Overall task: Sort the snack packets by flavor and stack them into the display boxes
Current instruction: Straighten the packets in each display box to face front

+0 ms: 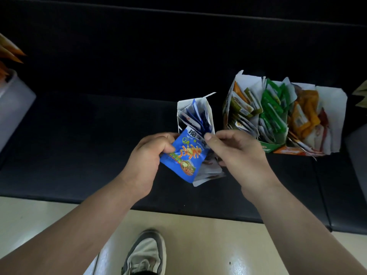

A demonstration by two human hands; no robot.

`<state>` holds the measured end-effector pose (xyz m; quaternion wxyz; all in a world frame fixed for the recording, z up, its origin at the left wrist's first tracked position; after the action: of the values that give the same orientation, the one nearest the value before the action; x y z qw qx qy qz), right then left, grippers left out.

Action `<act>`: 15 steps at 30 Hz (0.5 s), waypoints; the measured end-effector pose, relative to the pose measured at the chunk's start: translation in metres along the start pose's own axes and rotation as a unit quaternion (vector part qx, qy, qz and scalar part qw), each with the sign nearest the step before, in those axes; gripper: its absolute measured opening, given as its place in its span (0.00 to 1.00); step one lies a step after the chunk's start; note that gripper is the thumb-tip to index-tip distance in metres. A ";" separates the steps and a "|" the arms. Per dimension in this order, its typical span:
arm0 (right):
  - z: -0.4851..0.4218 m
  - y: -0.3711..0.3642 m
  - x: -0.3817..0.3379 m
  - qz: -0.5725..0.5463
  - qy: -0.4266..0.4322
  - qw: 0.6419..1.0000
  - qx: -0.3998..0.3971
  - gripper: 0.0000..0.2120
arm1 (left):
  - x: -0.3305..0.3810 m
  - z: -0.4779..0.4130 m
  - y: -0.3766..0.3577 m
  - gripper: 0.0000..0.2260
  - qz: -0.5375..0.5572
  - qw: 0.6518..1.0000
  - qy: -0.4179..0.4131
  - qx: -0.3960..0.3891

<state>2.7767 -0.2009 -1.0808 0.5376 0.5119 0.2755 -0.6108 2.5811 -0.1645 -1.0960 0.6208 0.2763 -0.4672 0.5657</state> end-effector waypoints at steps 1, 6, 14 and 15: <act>-0.002 -0.003 0.000 -0.007 -0.013 1.000 0.002 0.17 | -0.002 0.000 -0.001 0.11 0.003 1.000 0.003 -0.017; -0.004 -0.012 0.003 -0.046 -0.072 0.996 0.020 0.25 | 0.000 -0.002 -0.005 0.16 0.037 0.997 0.013 -0.060; -0.006 -0.003 -0.012 -0.250 -0.047 0.964 0.078 0.22 | 0.012 -0.014 -0.007 0.18 -0.098 0.995 -0.026 -0.024; -0.007 -0.002 -0.017 -0.285 -0.044 0.955 0.073 0.22 | 0.016 -0.014 -0.006 0.15 -0.142 0.989 -0.038 -0.010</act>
<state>2.7751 -0.1876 -1.0680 0.3139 0.4225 0.3405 -0.7791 2.5893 -0.1466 -1.0860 0.6793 0.3552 -0.4518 0.4564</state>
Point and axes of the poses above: each hand's wrist, its own z-axis away from the middle knuckle, its own y-axis out of the back of the hand, x = y × z, the point moved 6 cm from there along -z, towards the middle knuckle, and after that the axes turned 5 degrees about y, right-handed, at the moved point
